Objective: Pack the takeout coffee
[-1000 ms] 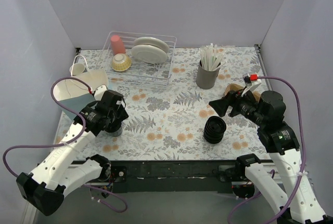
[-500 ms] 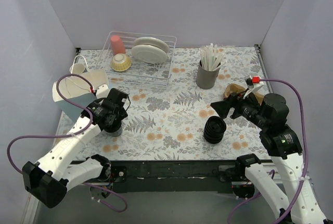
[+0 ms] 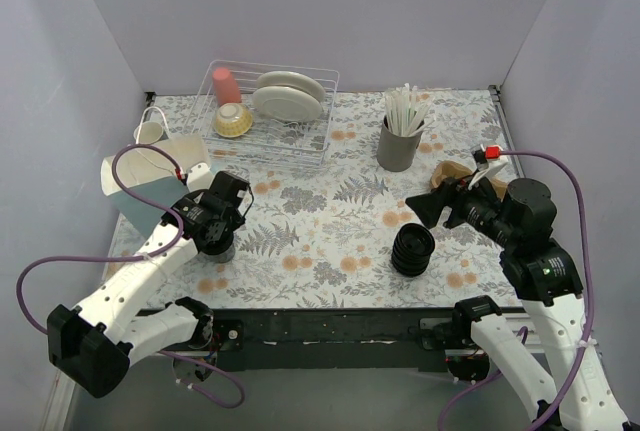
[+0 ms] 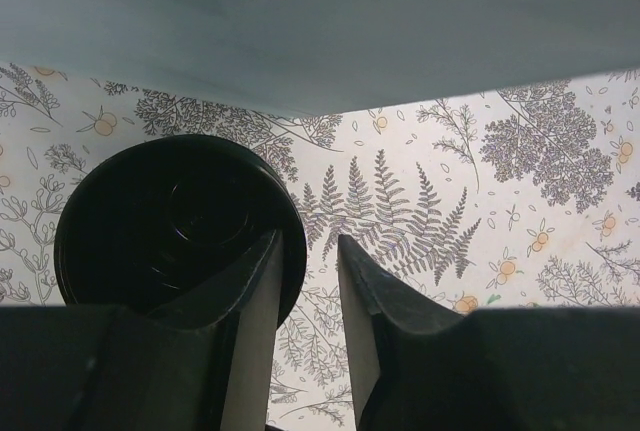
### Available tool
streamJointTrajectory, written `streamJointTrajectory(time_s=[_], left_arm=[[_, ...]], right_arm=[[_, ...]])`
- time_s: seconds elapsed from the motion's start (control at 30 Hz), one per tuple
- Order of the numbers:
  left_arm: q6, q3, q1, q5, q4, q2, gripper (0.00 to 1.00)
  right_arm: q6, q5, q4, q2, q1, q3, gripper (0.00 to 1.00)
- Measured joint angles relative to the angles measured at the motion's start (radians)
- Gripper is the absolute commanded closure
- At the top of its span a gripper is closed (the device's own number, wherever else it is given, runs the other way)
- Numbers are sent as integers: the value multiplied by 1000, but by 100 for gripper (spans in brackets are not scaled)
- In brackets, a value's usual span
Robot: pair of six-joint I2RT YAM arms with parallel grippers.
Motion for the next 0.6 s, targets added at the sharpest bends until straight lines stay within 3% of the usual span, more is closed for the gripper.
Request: streamJointTrajectory(time_s=[0.6], left_arm=[[-19, -11, 0, -8, 18, 0, 75]], right_arm=[[-2, 5, 0, 6, 0, 3, 20]])
